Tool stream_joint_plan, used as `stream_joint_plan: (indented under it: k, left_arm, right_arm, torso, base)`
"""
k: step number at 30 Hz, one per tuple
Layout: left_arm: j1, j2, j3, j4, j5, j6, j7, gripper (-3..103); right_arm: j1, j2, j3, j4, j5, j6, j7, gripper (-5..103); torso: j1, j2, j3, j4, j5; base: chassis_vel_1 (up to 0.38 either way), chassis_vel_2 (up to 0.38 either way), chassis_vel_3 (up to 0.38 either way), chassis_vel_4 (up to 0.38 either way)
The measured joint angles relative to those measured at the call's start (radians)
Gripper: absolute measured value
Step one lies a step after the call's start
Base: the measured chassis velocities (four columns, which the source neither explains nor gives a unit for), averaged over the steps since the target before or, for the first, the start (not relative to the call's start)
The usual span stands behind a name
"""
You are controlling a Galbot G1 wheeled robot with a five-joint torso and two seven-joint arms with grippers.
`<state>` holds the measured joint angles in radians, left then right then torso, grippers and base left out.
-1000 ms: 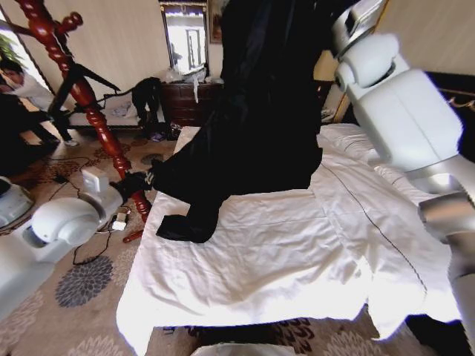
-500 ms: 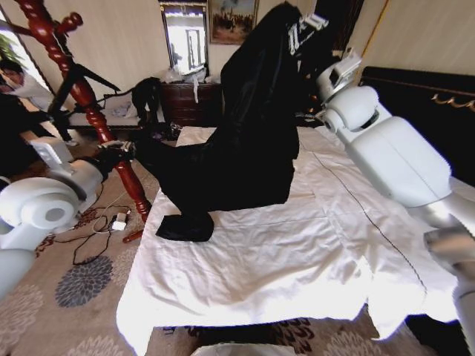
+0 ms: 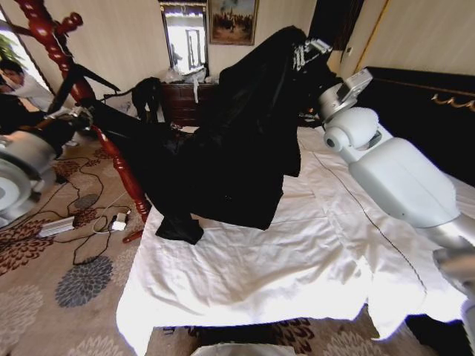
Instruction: Pick up the clothes from the bed and hang them on the clothes hanger.
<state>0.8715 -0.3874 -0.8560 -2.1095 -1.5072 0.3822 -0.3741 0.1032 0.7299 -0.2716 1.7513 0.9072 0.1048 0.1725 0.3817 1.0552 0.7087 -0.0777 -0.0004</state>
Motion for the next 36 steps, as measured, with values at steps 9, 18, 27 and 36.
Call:
stream_joint_plan:
  k: [9, 18, 27, 36]
  left_arm:
    - [0.037, 0.054, -0.006, -0.087, -0.052, 0.048, -0.016, 2]
    - [0.07, 0.026, 0.249, -0.079, 0.194, 0.165, -0.031, 2]
    - [-0.229, -0.184, 0.735, 0.224, 0.39, 0.115, 0.004, 2]
    - [-0.479, -0.47, 0.957, 0.588, 0.525, 0.058, 0.012, 2]
  right_arm:
    - [-0.285, -0.178, 0.143, 0.369, 0.287, -0.322, 0.245, 2]
    - [-0.597, -0.196, 0.202, 0.532, 0.313, -0.64, 0.432, 2]
    - [-0.472, 0.117, -0.009, -0.003, 0.09, -0.574, 0.34, 2]
    - [-0.448, 0.276, -0.07, -0.375, -0.213, -0.396, 0.251, 2]
  torso:
    - [0.0, 0.0, 0.0, -0.0009, 0.0008]
    - [0.0, 0.0, 0.0, 0.0005, 0.0002]
    - [0.001, 0.0, 0.0, -0.0004, -0.0004]
    - [0.001, 0.0, 0.001, -0.0006, 0.0006]
  base:
    - [0.0, 0.0, 0.0, 0.0]
    - [0.0, 0.0, 0.0, 0.0]
    - [0.0, 0.0, 0.0, 0.0]
    - [0.0, 0.0, 0.0, 0.0]
